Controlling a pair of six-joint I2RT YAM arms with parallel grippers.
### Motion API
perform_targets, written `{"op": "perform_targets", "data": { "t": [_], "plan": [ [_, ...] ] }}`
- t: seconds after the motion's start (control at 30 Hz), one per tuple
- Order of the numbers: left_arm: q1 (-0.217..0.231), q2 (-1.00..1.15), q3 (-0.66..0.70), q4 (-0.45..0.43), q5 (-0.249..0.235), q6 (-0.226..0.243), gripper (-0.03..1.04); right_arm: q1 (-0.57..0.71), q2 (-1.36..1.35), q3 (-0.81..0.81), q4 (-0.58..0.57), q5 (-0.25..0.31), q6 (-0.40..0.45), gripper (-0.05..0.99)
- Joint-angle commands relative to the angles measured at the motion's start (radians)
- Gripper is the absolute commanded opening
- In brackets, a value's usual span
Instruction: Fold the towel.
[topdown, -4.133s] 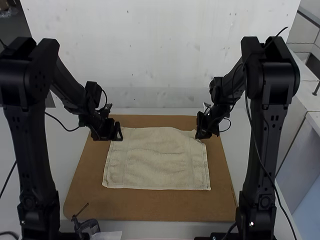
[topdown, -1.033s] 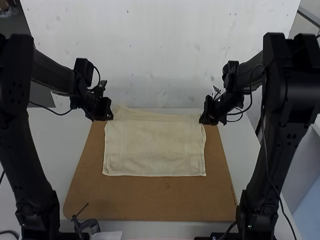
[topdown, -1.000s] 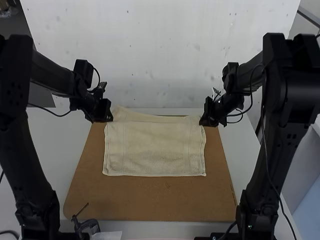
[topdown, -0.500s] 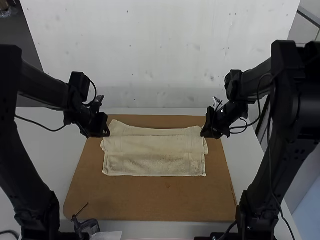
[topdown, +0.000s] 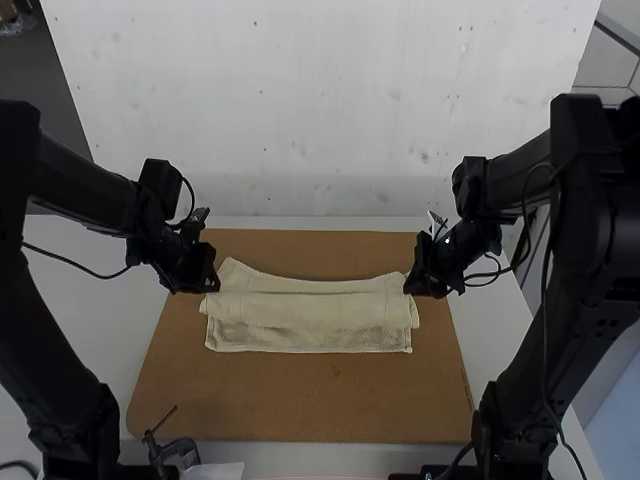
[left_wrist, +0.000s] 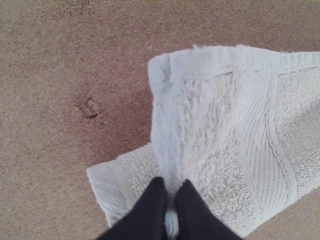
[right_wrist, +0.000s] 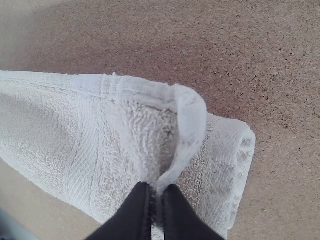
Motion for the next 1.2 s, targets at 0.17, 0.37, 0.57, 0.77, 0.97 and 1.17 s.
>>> {"op": "perform_targets", "data": {
  "t": [0.17,0.37,0.57,0.77,0.97,1.17],
  "plan": [
    [-0.006,0.061,-0.01,0.02,-0.009,-0.003,0.01,-0.019,0.061,0.002,0.013,0.018,-0.01,0.03],
    [0.008,0.112,-0.009,0.052,-0.011,-0.001,0.01,-0.019,0.113,0.015,0.02,0.027,-0.012,0.03],
    [0.022,0.166,-0.009,0.074,-0.013,-0.001,0.01,-0.019,0.172,0.024,0.036,0.037,-0.012,0.03],
    [0.025,0.181,-0.012,0.097,-0.013,-0.004,0.02,-0.02,0.189,0.025,0.054,0.038,-0.015,0.17],
    [0.025,0.173,-0.015,0.111,-0.011,-0.001,0.28,-0.017,0.178,0.027,0.051,0.056,-0.059,0.76],
    [0.011,0.132,-0.032,0.154,-0.028,0.043,0.91,-0.019,0.149,0.025,0.048,0.06,-0.075,0.92]
  ]
}}
